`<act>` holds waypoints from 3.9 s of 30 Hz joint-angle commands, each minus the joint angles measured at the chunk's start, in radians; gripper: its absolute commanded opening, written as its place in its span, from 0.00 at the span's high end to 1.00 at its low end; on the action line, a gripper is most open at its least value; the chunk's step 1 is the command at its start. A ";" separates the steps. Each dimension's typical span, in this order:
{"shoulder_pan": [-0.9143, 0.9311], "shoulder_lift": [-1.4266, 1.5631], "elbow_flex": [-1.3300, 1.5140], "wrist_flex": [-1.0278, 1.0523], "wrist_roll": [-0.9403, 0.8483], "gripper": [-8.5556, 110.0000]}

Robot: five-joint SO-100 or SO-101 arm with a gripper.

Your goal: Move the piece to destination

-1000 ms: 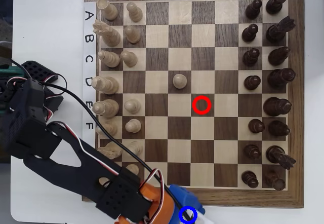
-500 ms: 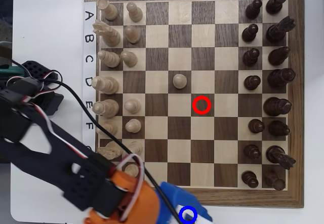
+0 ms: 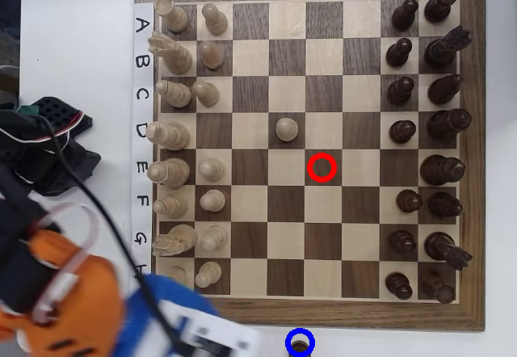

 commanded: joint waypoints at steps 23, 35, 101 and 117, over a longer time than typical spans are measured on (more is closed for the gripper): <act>0.893 0.936 0.580 0.337 -0.848 0.91; 0.974 1.150 0.979 0.282 -1.012 0.93; 1.037 1.408 1.486 0.147 -1.129 0.93; 1.034 1.408 1.486 0.147 -1.131 0.93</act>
